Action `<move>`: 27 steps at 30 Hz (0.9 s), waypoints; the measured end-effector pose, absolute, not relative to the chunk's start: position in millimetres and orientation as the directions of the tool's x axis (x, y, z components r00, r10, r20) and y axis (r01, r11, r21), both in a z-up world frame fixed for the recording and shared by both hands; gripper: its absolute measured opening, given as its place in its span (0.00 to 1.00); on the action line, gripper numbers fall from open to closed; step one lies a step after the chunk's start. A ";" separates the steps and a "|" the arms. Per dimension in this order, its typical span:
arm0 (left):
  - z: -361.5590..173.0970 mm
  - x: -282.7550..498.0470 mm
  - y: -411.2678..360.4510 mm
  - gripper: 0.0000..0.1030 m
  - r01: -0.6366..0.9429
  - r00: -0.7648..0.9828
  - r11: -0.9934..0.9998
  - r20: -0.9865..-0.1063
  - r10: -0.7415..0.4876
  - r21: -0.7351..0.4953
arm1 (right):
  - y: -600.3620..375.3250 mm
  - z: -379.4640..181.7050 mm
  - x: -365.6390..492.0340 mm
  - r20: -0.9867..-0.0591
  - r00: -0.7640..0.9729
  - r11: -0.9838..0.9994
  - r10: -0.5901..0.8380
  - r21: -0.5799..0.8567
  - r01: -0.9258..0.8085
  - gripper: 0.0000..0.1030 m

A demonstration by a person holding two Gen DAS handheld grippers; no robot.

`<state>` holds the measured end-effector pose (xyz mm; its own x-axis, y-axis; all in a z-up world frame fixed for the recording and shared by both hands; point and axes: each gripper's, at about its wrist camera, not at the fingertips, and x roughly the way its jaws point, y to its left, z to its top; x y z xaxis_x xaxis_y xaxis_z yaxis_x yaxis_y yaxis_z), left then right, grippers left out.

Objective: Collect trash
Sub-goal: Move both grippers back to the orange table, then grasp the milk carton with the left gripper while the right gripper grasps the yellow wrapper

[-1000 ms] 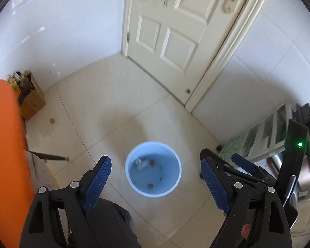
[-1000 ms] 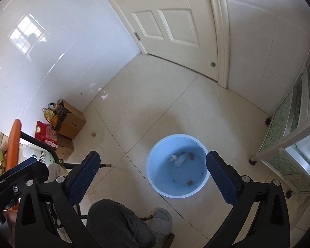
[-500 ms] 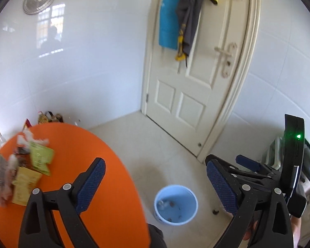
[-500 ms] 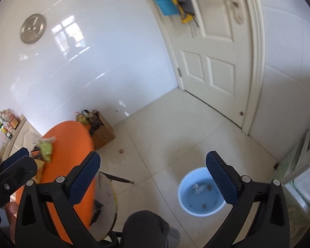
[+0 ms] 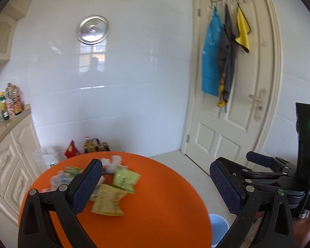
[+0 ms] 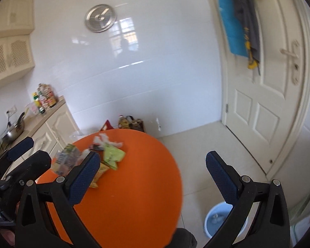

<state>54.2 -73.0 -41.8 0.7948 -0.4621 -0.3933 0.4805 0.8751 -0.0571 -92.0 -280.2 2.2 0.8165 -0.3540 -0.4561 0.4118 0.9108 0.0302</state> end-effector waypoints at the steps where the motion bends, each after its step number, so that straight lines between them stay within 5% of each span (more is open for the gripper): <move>1: -43.7 49.0 -65.4 0.99 0.466 0.804 0.883 -0.387 -0.451 -0.061 | -272.9 3.3 -87.2 -0.452 0.823 0.919 -0.345 0.017 0.395 1.00; 13: -93.0 4.2 9.3 0.99 0.237 0.878 0.971 -0.419 -0.233 -0.042 | -204.6 -30.8 -25.2 -0.502 0.822 0.961 -0.269 -0.086 0.262 1.00; 27: -129.4 117.1 -48.2 0.99 0.198 0.818 0.980 -0.553 -0.161 0.006 | -201.4 -118.1 61.1 -0.674 0.705 0.965 -0.220 -0.042 0.260 1.00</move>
